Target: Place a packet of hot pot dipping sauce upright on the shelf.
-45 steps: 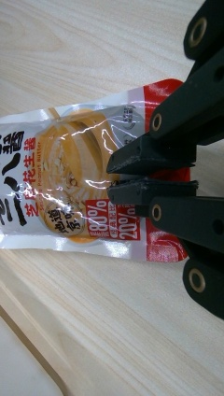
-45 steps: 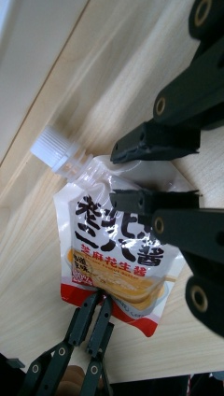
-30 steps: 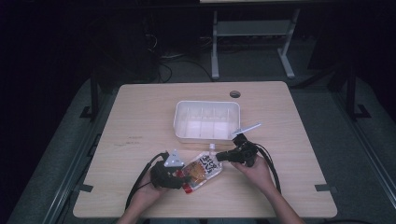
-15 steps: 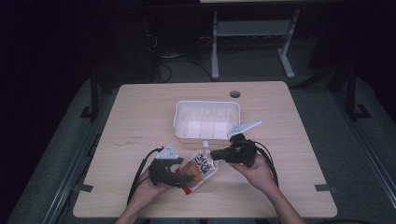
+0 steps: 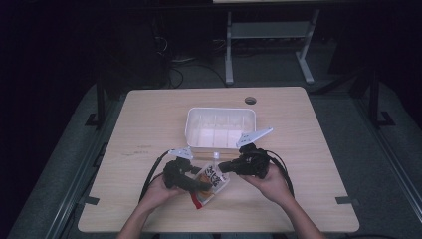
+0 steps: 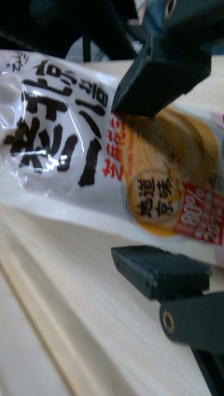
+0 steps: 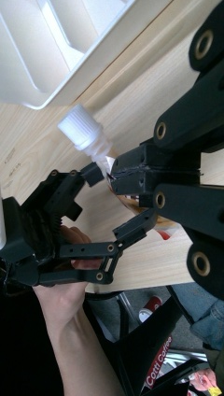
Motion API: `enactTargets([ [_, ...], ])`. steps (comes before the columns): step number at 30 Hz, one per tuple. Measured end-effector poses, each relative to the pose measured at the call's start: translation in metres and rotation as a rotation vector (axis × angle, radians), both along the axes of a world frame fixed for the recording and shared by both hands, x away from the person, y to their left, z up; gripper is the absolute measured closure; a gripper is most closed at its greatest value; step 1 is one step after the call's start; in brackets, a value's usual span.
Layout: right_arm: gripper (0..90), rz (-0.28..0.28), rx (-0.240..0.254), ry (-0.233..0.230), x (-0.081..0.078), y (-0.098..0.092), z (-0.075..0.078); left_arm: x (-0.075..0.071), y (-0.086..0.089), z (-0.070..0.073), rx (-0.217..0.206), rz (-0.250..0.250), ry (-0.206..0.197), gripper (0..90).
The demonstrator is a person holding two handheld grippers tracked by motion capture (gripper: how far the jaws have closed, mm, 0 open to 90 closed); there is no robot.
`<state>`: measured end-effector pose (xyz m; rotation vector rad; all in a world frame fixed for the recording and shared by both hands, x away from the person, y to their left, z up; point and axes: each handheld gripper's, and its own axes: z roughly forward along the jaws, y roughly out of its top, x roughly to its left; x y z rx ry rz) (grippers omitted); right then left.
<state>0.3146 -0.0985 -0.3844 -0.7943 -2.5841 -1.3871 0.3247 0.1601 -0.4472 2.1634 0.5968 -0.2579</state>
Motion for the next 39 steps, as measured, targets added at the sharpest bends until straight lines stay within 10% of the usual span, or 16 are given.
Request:
enactTargets([
  [13,89.4,0.017,-0.013,0.001,-0.003,0.009,-0.004,-0.006,0.002,0.005,0.039,-0.039,-0.02,83.8],
  [19,85.8,0.004,0.001,-0.003,-0.003,0.006,-0.004,-0.009,0.004,0.008,0.035,-0.022,-0.045,87.2],
  [31,48.6,-0.038,0.06,0.079,0.001,-0.008,-0.024,-0.012,0.008,0.009,0.028,0.006,-0.063,88.4],
  [39,46.9,-0.026,0.046,0.119,-0.003,0.003,-0.04,-0.014,0.013,0.011,0.006,0.036,-0.077,88.9],
])
